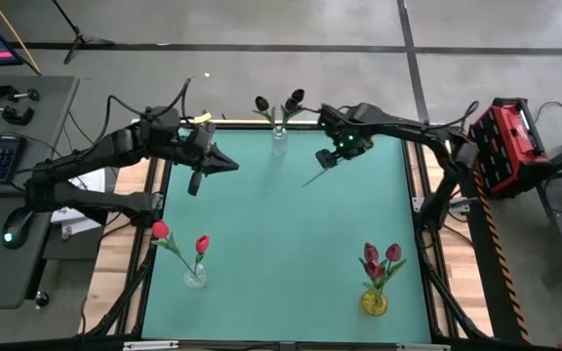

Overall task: Sort flowers into vase by color
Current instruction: Put the red tulip into the bottom transparent vase

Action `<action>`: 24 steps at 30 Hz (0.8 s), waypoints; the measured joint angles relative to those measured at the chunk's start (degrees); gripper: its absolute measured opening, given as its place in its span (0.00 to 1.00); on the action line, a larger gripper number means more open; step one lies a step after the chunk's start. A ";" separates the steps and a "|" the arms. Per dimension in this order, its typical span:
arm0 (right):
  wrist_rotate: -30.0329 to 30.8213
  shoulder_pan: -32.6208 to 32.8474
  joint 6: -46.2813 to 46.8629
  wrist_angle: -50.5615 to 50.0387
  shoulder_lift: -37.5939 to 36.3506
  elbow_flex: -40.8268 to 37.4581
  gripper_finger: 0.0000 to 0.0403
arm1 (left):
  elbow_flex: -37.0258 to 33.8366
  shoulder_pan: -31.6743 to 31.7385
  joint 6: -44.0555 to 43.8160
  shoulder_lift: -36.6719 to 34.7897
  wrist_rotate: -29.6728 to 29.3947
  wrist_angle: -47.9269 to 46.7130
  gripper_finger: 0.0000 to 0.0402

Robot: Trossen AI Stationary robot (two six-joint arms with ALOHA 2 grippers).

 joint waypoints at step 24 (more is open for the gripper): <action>18.32 -14.42 38.32 26.92 0.56 -19.90 0.65 | -12.04 2.99 -14.68 -0.17 -1.94 15.06 0.00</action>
